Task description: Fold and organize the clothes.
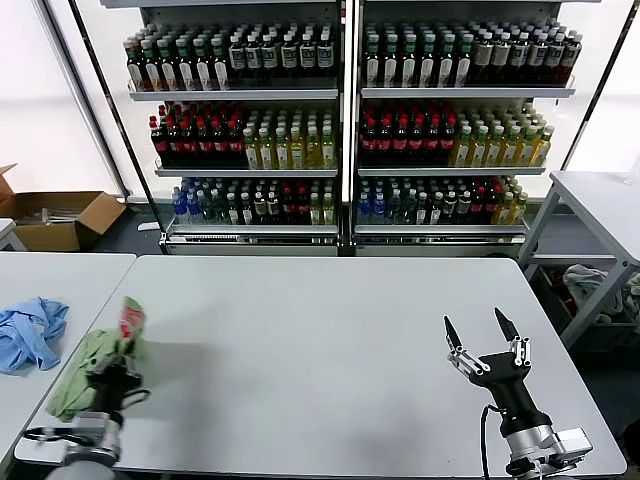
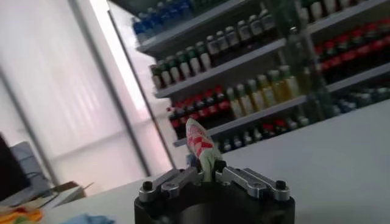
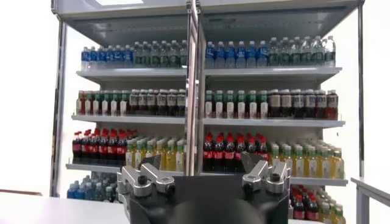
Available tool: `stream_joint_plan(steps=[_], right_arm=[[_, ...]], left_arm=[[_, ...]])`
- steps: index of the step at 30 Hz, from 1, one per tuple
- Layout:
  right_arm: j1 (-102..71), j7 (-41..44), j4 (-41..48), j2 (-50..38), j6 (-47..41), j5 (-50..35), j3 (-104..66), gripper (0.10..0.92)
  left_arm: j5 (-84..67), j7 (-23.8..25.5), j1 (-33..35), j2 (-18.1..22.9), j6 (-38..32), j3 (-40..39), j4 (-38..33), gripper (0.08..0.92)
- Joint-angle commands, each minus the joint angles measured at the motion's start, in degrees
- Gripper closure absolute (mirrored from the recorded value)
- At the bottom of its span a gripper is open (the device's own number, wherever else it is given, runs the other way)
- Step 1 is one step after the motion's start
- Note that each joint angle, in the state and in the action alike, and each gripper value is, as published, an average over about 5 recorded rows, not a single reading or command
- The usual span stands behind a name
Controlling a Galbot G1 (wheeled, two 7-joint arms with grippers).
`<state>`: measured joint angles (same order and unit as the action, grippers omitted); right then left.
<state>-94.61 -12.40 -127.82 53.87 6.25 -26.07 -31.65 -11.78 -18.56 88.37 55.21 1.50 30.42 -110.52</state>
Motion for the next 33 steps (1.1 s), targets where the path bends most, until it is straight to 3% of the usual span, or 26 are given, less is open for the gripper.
stream_joint_plan(steps=[1,11,15,21,25,28,33], right_arm=[[-0.23,0.07,0.21,0.4,0.05,0.0,0.01,0.203],[0.04,0.09,0.15,0.53,-0.6,-0.08,0.24,0.203],[1.13,0.21,0.05,0.26,-3.78,-1.22,0.66,0.203],[4.93,0.7,0.11,0.23,-10.13,-4.9,2.14,0.203],[8.95,0.9,0.99,0.12,-14.85,-8.2,4.29,0.203],[14.34,0.82,2.63,0.32,-18.25,-9.55,8.43,0.203],[28.87,-1.35,8.52,4.14,-24.56,-12.49,21.56,0.203]], left_arm=[[11.27,-0.57,-4.09,4.24,-4.91,-21.8,-0.35,0.853],[9.38,-0.87,-12.79,2.17,0.01,-28.55,1.29,0.853],[10.89,-7.39,-17.84,1.7,8.37,-35.53,-1.33,0.836],[5.32,-15.97,-23.56,0.3,14.57,-39.41,-10.15,0.684],[2.04,-17.72,-23.42,-0.07,15.27,-35.2,-15.1,0.563],[-0.73,-16.59,-19.4,-1.36,15.2,-27.98,-19.19,0.477],[-1.09,-8.38,-6.7,-2.59,10.28,-12.89,-19.21,0.338]])
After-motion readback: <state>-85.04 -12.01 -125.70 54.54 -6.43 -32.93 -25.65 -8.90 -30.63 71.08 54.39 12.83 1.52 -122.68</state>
